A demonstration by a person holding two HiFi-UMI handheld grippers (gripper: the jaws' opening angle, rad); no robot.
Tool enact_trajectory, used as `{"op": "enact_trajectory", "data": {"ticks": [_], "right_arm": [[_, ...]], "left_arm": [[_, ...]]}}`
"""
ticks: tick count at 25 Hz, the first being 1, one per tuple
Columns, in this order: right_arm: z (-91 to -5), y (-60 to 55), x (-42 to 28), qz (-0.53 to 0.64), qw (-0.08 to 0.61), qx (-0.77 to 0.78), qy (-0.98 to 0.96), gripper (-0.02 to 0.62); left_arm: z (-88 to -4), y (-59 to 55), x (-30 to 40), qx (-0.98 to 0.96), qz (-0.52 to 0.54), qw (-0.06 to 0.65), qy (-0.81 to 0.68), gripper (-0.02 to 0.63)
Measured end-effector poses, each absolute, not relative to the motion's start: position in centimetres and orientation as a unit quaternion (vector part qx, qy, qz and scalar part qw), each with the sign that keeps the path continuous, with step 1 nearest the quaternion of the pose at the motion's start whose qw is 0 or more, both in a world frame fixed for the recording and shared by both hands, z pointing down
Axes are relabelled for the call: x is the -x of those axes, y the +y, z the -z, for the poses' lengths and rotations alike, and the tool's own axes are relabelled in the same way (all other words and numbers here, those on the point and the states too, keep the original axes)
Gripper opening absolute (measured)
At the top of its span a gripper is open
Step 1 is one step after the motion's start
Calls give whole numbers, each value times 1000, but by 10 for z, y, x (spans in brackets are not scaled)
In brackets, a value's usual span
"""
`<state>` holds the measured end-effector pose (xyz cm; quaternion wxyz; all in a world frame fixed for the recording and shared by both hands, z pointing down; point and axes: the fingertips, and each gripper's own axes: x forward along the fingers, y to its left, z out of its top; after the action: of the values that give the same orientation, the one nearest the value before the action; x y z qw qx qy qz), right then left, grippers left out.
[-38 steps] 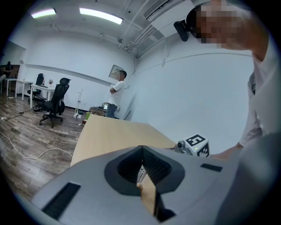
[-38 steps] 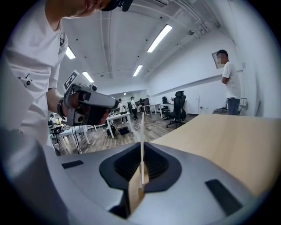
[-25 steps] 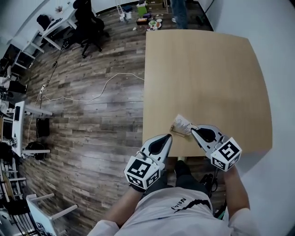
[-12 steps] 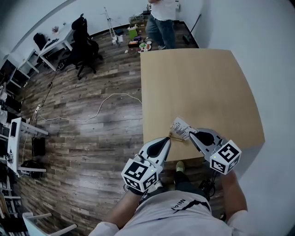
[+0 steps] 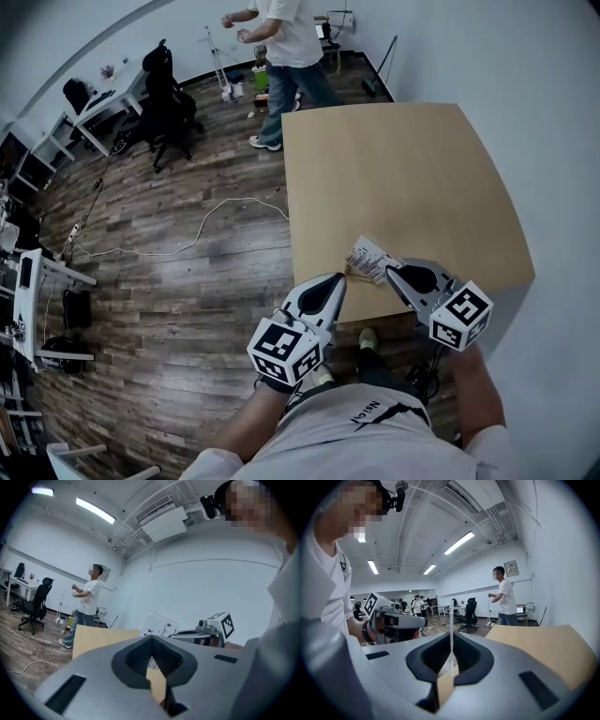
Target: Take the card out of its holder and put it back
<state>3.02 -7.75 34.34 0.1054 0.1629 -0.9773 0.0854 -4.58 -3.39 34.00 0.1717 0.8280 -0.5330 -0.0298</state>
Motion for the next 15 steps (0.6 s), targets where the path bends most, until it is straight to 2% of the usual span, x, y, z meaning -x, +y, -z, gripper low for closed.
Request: {"op": "enact_trajectory", "data": {"ticks": [15], "right_arm": [[-359,-84,-31,-92,112,-148,-978,26]], "left_arm": [[-353,-37,54,-813,36,185,-550,12]]}}
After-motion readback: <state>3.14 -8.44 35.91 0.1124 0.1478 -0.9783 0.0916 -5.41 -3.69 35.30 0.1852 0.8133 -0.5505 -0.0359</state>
